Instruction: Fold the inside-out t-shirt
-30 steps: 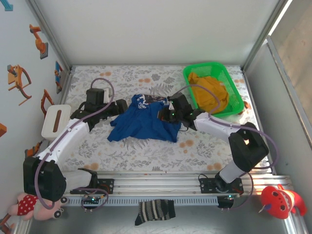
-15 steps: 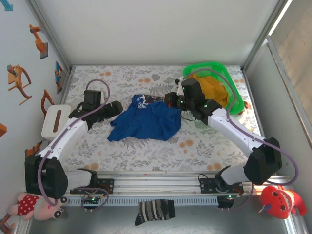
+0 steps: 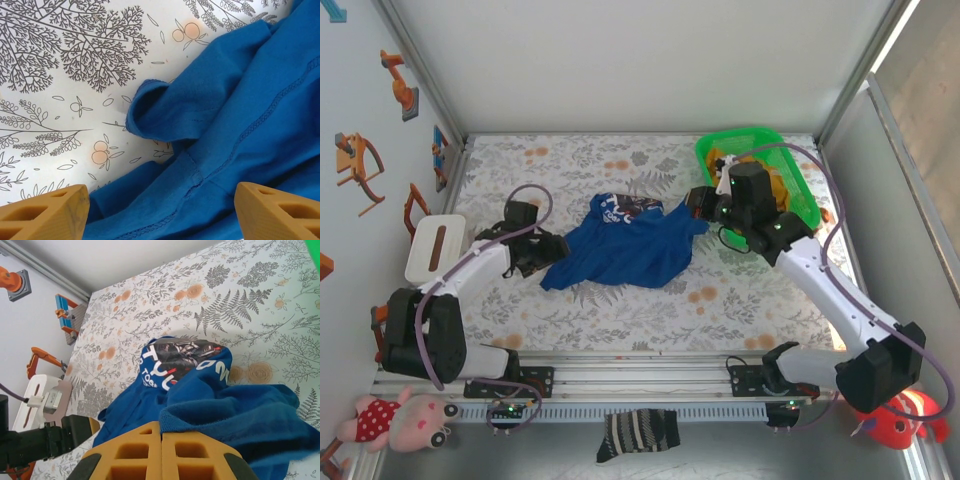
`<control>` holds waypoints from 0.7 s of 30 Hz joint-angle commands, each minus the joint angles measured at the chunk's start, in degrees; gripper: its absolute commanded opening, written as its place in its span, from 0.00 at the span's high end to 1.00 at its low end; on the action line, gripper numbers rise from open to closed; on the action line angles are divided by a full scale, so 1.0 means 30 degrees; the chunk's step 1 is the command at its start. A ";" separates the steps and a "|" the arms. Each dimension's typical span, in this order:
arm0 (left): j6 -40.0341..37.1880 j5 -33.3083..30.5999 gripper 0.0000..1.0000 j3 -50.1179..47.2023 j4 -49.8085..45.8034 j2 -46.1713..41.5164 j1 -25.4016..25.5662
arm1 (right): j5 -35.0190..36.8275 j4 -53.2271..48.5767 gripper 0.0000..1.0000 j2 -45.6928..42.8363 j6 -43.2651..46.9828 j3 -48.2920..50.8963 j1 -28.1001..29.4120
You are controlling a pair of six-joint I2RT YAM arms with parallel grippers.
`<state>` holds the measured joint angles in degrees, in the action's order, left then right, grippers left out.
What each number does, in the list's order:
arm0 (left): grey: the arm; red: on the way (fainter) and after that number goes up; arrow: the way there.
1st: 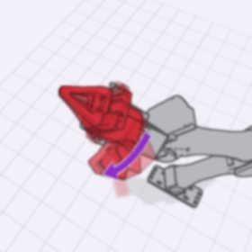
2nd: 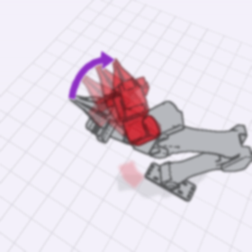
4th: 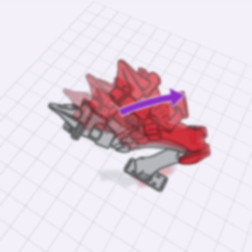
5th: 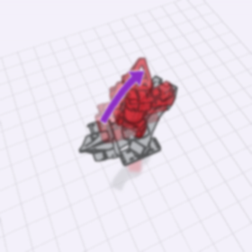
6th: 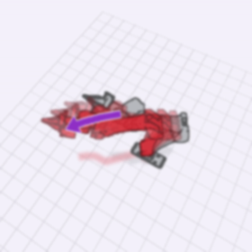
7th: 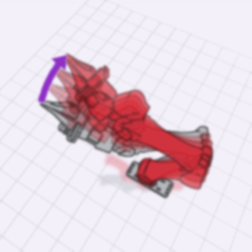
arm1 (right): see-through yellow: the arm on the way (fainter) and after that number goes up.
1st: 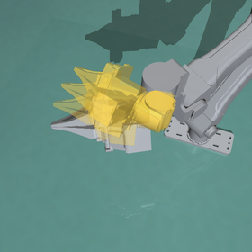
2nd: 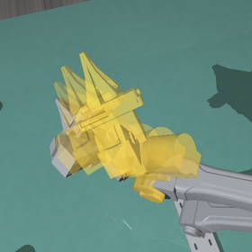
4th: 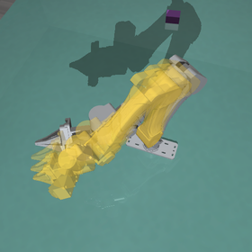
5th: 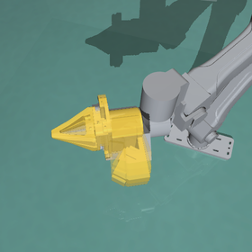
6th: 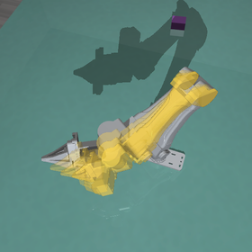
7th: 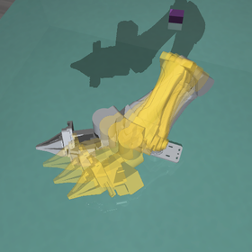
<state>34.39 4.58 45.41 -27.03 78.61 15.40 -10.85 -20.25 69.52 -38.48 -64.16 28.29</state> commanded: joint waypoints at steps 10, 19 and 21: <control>-0.4228 -0.6035 0.31 0.5020 -0.2131 0.4871 0.4576 | 0.0559 -0.0604 1.00 -0.0838 0.0180 0.1130 -0.0086; -0.5966 -0.8485 0.33 0.7664 -0.1713 0.8555 0.6155 | 0.0454 -0.0499 1.00 -0.1104 -0.0121 0.1782 -0.0087; -0.6025 -0.8821 0.33 0.7905 -0.1599 0.9024 0.6251 | 0.0435 -0.0463 1.00 -0.1075 -0.0123 0.1795 -0.0086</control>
<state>19.00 -18.13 67.40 -31.07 104.53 33.50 -10.39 -22.09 67.42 -38.48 -59.51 28.29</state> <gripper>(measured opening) 0.672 0.047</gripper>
